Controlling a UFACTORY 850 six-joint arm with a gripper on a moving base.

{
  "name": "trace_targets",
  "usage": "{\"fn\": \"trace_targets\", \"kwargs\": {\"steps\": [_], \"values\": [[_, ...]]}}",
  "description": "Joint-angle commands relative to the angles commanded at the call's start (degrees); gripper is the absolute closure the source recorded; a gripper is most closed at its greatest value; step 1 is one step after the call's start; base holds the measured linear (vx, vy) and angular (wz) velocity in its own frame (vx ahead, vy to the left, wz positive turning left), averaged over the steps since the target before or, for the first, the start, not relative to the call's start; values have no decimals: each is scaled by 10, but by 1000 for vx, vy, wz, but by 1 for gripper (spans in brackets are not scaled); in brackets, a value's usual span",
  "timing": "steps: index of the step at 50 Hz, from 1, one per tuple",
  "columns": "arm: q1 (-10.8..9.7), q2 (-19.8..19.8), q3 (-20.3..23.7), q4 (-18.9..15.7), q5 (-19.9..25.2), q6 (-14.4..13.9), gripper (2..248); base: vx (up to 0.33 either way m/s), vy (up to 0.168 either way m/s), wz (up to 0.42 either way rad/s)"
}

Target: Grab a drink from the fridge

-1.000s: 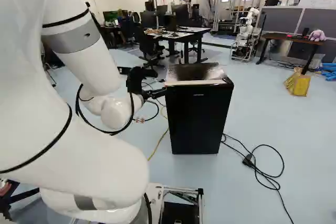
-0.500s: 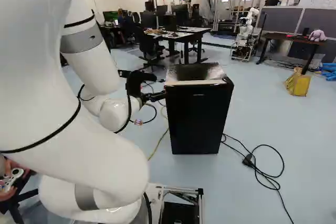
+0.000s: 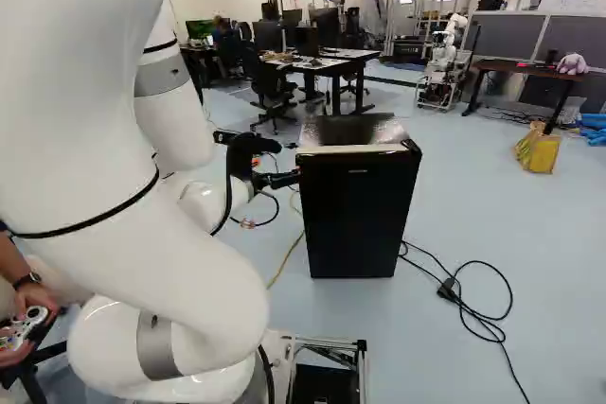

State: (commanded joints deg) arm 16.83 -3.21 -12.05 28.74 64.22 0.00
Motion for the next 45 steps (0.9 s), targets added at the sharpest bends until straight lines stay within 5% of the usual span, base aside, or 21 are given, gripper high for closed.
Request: {"fn": "trace_targets", "kwargs": {"steps": [45], "values": [[57, -141, -74, 144, 56, 0, 3, 0, 0, 0]]}}
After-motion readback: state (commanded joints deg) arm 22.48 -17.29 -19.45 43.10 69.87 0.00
